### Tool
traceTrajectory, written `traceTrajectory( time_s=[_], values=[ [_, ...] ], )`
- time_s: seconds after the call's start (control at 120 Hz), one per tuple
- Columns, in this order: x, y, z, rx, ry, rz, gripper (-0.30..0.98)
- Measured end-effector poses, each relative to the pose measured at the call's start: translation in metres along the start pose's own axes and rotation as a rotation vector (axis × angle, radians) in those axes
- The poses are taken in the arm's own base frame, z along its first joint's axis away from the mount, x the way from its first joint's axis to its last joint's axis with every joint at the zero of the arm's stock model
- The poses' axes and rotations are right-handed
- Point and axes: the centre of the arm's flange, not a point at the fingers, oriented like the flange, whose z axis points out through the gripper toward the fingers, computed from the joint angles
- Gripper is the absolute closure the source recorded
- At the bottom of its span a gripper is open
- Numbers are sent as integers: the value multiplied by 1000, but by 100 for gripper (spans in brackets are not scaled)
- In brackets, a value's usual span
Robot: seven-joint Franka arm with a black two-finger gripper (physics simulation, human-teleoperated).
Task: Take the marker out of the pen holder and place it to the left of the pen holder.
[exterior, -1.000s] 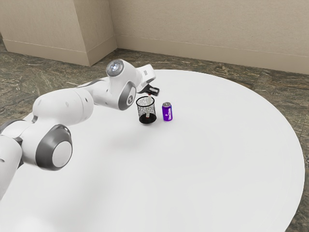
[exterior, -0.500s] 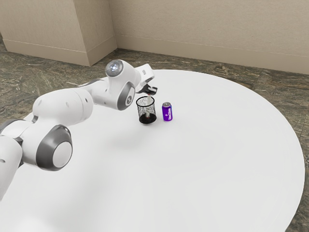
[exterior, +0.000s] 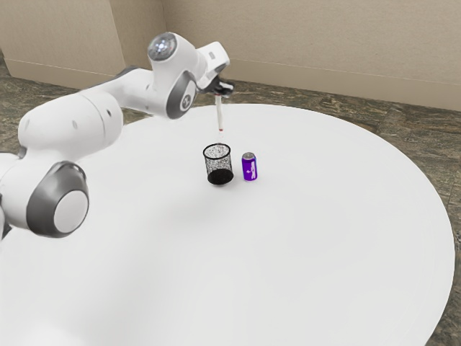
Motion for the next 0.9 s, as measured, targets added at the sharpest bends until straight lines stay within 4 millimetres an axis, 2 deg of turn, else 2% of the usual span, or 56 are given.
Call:
traceTrajectory(
  time_s=[0.067,0.1,0.15,0.208,0.258,0.3,0.333,0.367,0.417,0.467,0.558,0.625,0.692,0.75,0.9],
  values=[
    [22,11,-50,-13,-29,-12,75],
    [29,24,-77,-26,-58,-15,75],
    [31,55,-112,-58,-117,-8,75],
    [22,96,-142,-97,-196,8,75],
    [5,129,-161,-124,-269,27,75],
    [-9,150,-168,-135,-332,39,75],
    [-20,160,-172,-133,-389,42,75],
    [-32,160,-173,-119,-455,36,75],
    [-51,137,-170,-68,-567,4,76],
    [-70,96,-166,4,-677,-52,76],
    [-113,6,-155,145,-874,-179,75],
    [-146,-48,-152,238,-1004,-256,75],
    [-179,-93,-151,317,-1119,-328,75],
    [-199,-111,-149,369,-1191,-352,75],
    [-241,-125,-122,498,-1332,-341,76]
  ],
)
